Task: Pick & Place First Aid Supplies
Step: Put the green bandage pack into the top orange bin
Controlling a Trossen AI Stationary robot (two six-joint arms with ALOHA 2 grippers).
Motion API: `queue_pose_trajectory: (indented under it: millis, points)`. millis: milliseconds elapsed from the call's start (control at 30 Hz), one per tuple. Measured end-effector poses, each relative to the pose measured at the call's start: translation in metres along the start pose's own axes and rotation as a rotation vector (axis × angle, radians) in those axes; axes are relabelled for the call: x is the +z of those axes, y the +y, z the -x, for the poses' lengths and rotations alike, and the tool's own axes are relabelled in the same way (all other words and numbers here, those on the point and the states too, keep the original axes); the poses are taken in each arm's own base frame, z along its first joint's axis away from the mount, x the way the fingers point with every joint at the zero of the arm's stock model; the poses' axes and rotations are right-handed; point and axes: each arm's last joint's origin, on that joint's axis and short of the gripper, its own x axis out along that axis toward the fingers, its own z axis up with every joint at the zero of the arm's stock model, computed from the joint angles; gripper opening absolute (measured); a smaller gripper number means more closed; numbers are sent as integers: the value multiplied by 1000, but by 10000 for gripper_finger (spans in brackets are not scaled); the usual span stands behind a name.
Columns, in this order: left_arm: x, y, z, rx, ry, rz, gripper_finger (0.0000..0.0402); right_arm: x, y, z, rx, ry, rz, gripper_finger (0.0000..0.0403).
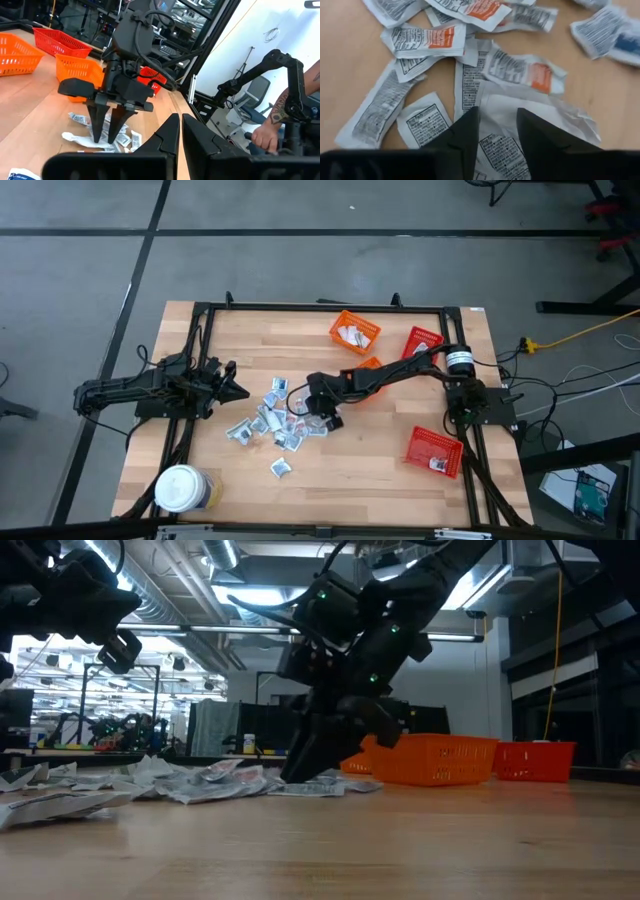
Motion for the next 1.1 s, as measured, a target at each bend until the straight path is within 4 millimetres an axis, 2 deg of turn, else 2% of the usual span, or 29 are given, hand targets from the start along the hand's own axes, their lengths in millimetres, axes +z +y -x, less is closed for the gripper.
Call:
queue_pose_trajectory:
  millis: [367,533,767,1100]
  points:
    - [0,0,0,0,0,0,15,-4,1,0,66,9,-78,8]
    - [0,0,0,0,0,0,15,-5,0,0,69,13,-150,7]
    - [0,0,0,0,0,0,16,-2,-10,11,97,1,-320,3]
    - [0,0,0,0,0,0,15,29,-36,41,160,-96,-449,1]
